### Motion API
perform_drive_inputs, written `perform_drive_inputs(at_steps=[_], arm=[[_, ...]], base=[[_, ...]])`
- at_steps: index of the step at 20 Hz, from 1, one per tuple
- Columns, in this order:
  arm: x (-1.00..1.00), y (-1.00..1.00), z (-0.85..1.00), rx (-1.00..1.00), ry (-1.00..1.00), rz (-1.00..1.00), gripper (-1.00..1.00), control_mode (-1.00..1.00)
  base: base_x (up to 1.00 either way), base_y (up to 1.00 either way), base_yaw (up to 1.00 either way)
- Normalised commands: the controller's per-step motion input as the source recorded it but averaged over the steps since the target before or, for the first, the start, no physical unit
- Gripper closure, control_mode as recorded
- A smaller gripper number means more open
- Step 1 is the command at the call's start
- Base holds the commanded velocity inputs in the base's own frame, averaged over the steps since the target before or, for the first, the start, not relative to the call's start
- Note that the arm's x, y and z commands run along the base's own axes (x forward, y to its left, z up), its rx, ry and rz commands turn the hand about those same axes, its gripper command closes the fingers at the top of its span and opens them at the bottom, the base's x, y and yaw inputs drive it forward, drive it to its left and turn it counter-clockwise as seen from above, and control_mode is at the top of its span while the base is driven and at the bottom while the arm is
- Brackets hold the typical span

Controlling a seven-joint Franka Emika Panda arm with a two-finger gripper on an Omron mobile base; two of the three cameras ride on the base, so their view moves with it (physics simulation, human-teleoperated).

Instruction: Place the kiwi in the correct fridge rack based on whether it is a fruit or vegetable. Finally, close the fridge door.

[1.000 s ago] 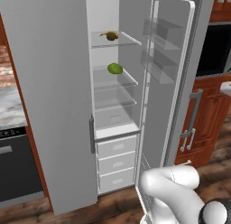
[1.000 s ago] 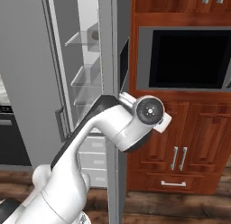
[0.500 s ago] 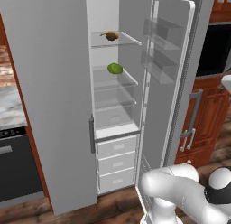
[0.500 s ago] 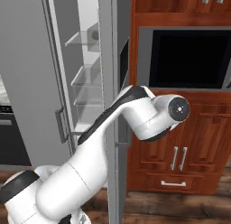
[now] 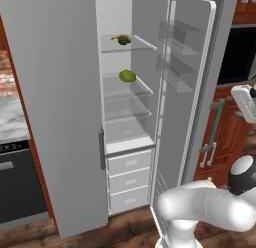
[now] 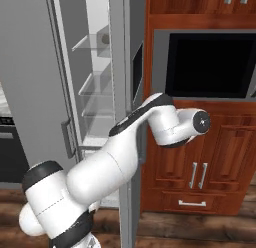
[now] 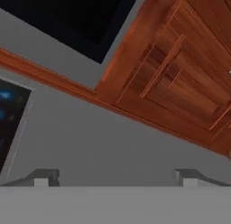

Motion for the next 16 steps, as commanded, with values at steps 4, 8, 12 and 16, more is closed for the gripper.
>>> perform_drive_inputs(at_steps=[4, 8, 12, 16], arm=[[0.73, 0.0, -0.43, 0.23, 0.09, 0.0, -1.0, -1.0], [0.53, 0.02, -0.43, 0.23, 0.05, 0.0, -1.0, -1.0], [0.24, 0.25, -0.55, 0.19, 0.02, 0.03, -1.0, -1.0], [0.01, 0.71, -0.7, 0.11, 0.0, 0.11, -1.0, -1.0]], base=[[0.0, 0.0, 0.0], [0.0, 0.0, 0.0], [0.0, 0.0, 0.0], [0.0, 0.0, 0.0]])
